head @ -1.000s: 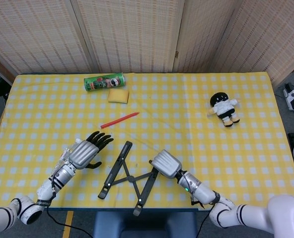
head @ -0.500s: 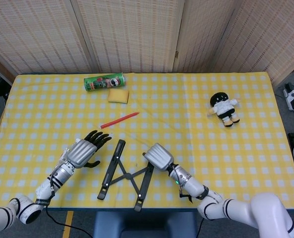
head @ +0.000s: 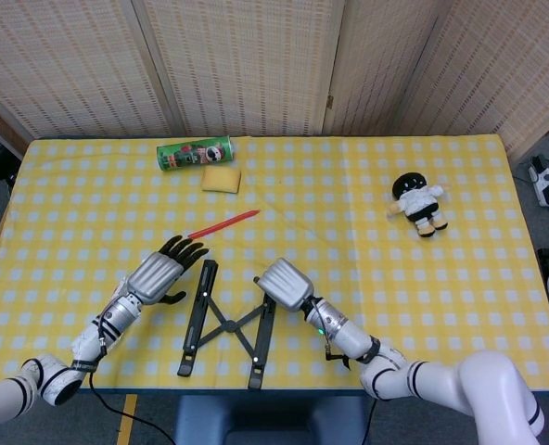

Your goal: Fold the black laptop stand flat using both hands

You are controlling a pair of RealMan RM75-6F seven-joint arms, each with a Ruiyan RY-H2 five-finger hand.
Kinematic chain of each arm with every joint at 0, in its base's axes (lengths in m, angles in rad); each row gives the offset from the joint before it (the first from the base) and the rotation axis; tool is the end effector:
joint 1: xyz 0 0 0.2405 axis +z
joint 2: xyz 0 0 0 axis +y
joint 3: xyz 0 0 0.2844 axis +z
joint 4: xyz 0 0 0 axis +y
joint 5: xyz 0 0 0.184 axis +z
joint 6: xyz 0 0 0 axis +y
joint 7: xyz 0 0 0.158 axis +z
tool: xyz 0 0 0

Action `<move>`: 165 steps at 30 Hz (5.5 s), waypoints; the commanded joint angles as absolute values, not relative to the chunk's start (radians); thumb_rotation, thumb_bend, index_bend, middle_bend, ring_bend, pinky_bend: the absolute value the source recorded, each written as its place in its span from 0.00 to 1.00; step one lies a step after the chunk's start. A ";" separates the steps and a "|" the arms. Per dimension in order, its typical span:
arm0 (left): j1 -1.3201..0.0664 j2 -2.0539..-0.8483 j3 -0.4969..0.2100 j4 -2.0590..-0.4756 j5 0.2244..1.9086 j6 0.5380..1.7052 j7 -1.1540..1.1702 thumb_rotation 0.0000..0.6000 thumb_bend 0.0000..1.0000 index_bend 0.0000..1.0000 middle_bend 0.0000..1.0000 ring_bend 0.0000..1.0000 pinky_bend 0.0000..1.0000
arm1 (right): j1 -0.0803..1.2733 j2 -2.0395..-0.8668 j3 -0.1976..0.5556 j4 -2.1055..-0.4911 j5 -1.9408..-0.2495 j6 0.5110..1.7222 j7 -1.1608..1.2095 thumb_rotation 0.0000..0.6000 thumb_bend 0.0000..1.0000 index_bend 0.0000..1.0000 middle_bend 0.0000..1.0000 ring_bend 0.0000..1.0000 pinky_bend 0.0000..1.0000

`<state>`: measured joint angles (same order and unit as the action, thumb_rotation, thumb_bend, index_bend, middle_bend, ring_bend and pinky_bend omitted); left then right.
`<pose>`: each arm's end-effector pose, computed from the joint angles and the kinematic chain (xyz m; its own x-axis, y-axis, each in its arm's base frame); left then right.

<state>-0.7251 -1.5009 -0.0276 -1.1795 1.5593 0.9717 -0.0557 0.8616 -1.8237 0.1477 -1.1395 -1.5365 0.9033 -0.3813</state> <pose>-0.2130 0.3723 0.0202 0.5922 0.1973 0.7813 0.7189 -0.5673 -0.4017 -0.0966 -0.3583 -0.0869 0.6799 0.0171 0.7331 -0.4938 -0.7284 0.4750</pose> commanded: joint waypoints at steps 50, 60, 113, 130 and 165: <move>-0.826 -1.647 0.021 -0.946 1.613 0.948 0.015 1.00 0.19 0.03 0.08 0.00 0.00 | 0.851 -1.845 0.030 -1.273 -1.549 0.885 -0.470 1.00 0.19 0.53 0.79 0.92 0.85; -0.826 -1.634 0.018 -0.989 1.599 0.940 0.003 1.00 0.19 0.03 0.08 0.00 0.00 | 0.856 -1.881 0.036 -1.232 -1.571 0.907 -0.459 1.00 0.19 0.53 0.79 0.93 0.85; -0.748 -1.503 -0.021 -1.178 1.498 0.984 -0.022 1.00 0.19 0.01 0.06 0.00 0.00 | 1.153 -1.697 0.096 -1.416 -1.484 0.485 -0.424 1.00 0.19 0.00 0.10 0.21 0.23; -0.723 -1.486 -0.028 -1.176 1.486 0.990 -0.053 1.00 0.19 0.00 0.05 0.00 0.00 | 1.246 -1.726 0.090 -1.364 -1.481 0.427 -0.436 1.00 0.19 0.00 0.12 0.18 0.18; -0.707 -1.488 -0.028 -1.157 1.508 1.000 -0.097 1.00 0.19 0.00 0.04 0.00 0.00 | 1.306 -1.722 0.058 -1.394 -1.409 0.493 -0.577 1.00 0.19 0.53 0.52 0.31 0.11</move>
<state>-0.7066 -1.4877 -0.0278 -1.1567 1.5078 1.0002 -0.0968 1.3080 -1.7215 0.0602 -1.3949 -1.4056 0.4895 -0.5787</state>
